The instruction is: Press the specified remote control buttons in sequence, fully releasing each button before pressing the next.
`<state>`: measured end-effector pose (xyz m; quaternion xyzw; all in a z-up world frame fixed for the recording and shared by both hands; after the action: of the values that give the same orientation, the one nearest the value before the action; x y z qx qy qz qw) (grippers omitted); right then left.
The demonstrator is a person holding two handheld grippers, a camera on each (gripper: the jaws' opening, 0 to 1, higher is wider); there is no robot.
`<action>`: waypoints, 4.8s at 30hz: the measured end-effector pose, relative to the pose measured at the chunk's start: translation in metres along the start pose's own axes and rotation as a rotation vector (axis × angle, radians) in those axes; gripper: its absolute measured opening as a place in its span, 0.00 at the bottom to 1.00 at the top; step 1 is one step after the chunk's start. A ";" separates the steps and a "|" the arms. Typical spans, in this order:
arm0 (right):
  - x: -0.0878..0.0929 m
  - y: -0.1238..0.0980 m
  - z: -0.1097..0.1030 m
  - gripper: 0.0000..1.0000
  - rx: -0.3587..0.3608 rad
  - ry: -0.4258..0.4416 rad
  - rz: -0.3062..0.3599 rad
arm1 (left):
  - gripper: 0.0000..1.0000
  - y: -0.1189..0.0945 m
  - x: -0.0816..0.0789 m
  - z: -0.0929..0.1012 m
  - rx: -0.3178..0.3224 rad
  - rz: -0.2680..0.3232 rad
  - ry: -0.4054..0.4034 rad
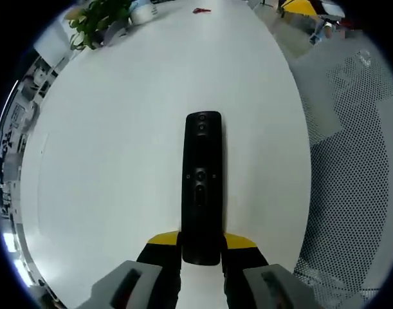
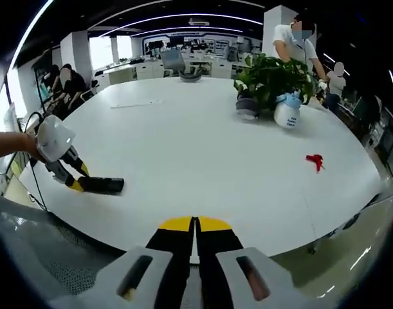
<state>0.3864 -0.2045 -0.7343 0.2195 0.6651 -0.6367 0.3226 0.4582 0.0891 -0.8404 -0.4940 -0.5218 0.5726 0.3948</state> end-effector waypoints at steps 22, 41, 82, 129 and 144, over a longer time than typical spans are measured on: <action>0.005 0.003 0.000 0.00 0.005 -0.018 -0.040 | 0.23 0.000 -0.003 0.031 0.005 -0.004 -0.009; -0.002 -0.001 -0.004 0.00 -0.023 0.002 0.018 | 0.23 0.000 -0.007 0.055 -0.005 0.012 -0.032; -0.148 0.020 -0.091 0.00 -0.431 -0.032 0.252 | 0.24 0.000 0.001 0.071 -0.019 0.342 -0.128; 0.024 0.111 -0.135 0.00 -0.495 -0.076 -0.675 | 0.24 0.000 -0.003 0.072 -0.021 0.376 -0.098; 0.026 0.110 -0.137 0.00 -0.481 -0.124 -0.670 | 0.24 0.001 -0.004 0.072 -0.016 0.371 -0.120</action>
<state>0.4254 -0.0618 -0.8331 -0.1296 0.8088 -0.5449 0.1792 0.3886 0.0700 -0.8426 -0.5497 -0.4490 0.6598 0.2468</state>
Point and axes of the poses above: the point that each gripper's makers call its tool centre point, and the gripper's own axes: y roughly forward along the fingers, z roughly to its right, x roughly out of its underside, the point moved 4 cm from there along -y, roughly backward along the fingers
